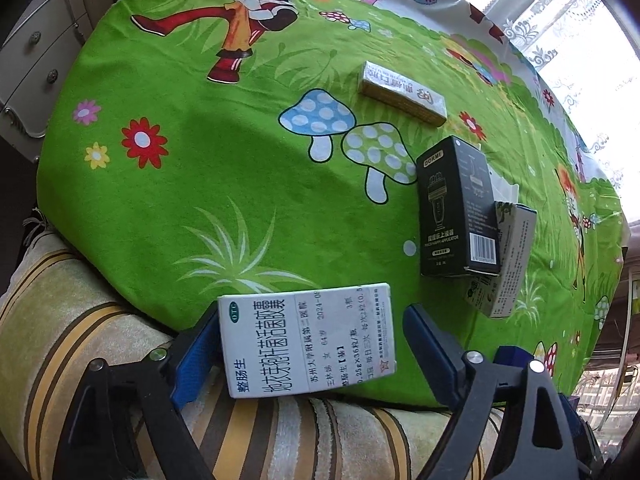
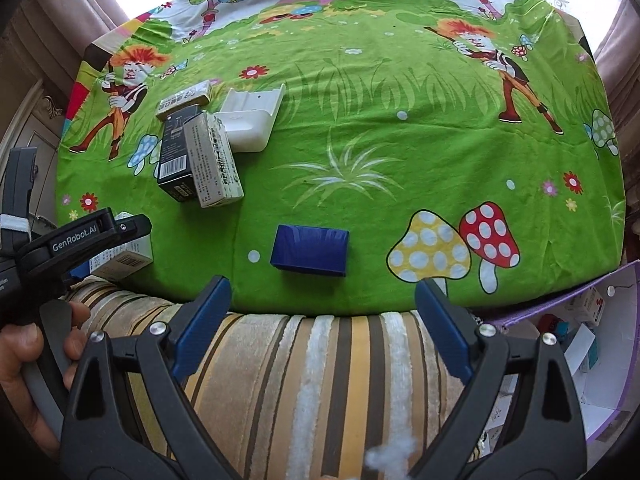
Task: Organize rigid objects
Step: 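Grasp the large white medicine box with the left tool while the right tool reaches the blue block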
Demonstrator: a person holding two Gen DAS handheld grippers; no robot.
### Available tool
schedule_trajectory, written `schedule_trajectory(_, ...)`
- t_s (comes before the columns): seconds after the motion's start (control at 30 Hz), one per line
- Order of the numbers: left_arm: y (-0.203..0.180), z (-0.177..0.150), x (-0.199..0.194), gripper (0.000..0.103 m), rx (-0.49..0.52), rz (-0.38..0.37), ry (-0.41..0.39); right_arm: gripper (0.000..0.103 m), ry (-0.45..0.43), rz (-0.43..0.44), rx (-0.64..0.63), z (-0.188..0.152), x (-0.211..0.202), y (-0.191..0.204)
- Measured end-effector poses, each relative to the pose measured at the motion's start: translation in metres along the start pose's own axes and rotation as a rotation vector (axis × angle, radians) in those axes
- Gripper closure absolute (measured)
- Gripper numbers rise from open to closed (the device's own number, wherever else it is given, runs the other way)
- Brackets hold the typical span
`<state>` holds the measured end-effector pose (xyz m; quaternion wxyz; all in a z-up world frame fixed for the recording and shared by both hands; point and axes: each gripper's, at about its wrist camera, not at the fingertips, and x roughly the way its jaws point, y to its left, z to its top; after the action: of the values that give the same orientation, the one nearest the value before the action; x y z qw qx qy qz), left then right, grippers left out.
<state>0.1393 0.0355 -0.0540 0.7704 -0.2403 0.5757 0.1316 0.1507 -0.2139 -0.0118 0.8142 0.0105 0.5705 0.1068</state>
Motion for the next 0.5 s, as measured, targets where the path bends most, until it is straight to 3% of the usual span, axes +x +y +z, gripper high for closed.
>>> schedule_trajectory(0.1,-0.004,0.000,0.001,0.027,0.024,-0.027,-0.010,0.009,0.017,-0.020,0.004,0.007,0.009,0.003)
schedule_trajectory(0.37,-0.009,-0.014,-0.009,0.028,0.079,-0.124,-0.052,0.009,0.071,-0.077,-0.002,0.019,0.036,0.009)
schedule_trajectory(0.5,-0.013,-0.018,-0.016,0.028,0.101,-0.159,-0.089,0.024,0.093,-0.070,0.009,0.019,0.046,0.007)
